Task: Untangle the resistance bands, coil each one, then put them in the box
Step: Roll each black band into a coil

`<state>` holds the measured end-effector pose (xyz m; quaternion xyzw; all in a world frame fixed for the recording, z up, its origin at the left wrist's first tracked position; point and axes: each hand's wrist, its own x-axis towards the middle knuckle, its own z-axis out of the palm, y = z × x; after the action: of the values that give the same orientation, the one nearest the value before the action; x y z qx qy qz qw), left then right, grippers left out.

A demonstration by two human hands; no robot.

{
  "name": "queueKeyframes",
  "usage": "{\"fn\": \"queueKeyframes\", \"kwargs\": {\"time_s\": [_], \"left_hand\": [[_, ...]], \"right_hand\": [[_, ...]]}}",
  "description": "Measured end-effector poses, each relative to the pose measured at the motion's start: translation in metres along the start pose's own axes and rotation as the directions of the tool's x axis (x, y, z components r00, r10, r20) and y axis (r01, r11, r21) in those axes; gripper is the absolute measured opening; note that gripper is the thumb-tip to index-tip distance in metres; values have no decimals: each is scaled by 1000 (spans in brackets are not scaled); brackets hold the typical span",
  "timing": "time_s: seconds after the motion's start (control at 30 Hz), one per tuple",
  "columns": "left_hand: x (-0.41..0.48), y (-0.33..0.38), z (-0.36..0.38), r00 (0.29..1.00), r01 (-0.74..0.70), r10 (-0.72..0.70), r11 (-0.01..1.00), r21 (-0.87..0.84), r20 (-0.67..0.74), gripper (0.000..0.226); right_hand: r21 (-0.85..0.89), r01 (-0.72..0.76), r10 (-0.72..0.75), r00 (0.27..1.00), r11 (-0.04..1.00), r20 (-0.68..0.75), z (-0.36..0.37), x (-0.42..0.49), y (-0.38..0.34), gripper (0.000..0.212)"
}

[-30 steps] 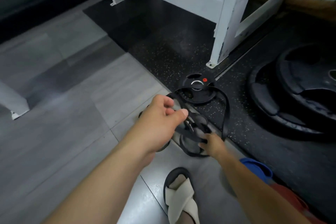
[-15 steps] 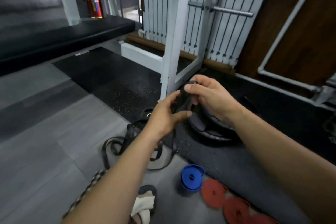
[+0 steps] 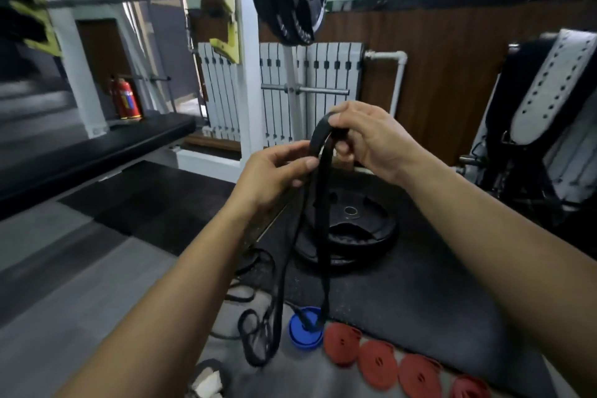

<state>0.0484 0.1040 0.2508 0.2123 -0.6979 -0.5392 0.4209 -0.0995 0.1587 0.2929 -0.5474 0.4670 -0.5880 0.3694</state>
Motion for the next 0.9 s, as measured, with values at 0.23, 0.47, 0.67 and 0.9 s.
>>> {"fn": "queueKeyframes", "kwargs": {"time_s": [0.23,0.47,0.67,0.9], "left_hand": [[-22,22,27,997,35,-32,998,-51,74,20],[-28,10,36,992,93,-104,987,132,72,13],[-27,2,43,979,200,-202,973,-115,-3,20],[-13,0,51,917,364,-374,926,98,136,9]], "right_hand": [[-107,-30,27,999,994,-33,-6,-45,-5,11],[19,-55,55,997,998,-50,-2,-54,11,20],[-240,-81,56,992,967,-109,-13,-54,46,24],[40,-246,247,969,968,-23,-25,-59,82,52]]}}
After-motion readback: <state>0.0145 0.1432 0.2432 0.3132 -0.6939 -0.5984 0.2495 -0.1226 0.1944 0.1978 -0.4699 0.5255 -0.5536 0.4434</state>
